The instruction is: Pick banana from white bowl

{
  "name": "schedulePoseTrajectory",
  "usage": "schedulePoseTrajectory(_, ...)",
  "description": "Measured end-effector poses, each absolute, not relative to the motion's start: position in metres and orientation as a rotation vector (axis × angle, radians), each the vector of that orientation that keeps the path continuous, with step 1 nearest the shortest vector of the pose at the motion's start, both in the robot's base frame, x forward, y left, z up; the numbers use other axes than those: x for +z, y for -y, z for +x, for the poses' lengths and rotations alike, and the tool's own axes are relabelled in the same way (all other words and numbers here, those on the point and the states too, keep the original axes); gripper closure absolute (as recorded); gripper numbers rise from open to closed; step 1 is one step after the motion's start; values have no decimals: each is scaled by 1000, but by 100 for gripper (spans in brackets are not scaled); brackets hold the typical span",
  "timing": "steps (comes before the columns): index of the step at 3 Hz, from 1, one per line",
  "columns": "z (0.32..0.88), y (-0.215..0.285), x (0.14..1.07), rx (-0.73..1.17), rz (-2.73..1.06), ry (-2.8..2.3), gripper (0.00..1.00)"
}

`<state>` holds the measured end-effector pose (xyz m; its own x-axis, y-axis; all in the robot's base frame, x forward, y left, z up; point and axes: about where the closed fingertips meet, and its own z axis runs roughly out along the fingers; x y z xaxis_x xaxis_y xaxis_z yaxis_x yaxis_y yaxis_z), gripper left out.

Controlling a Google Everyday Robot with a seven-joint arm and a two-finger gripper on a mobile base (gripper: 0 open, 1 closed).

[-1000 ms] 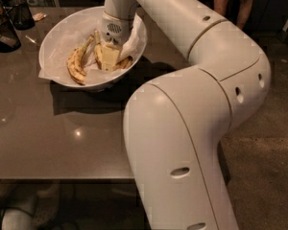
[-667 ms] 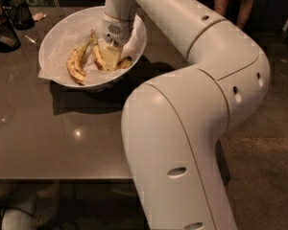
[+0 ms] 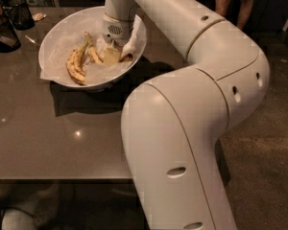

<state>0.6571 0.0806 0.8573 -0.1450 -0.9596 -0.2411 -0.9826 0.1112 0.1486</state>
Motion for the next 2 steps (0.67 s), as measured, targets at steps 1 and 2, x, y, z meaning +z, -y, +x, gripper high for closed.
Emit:
schedulePoseTrajectory(1,657,-81,857,418,-1997,-2277,100)
schedulePoseTrajectory(2,658,-79,873,357,-1966,-2216,100)
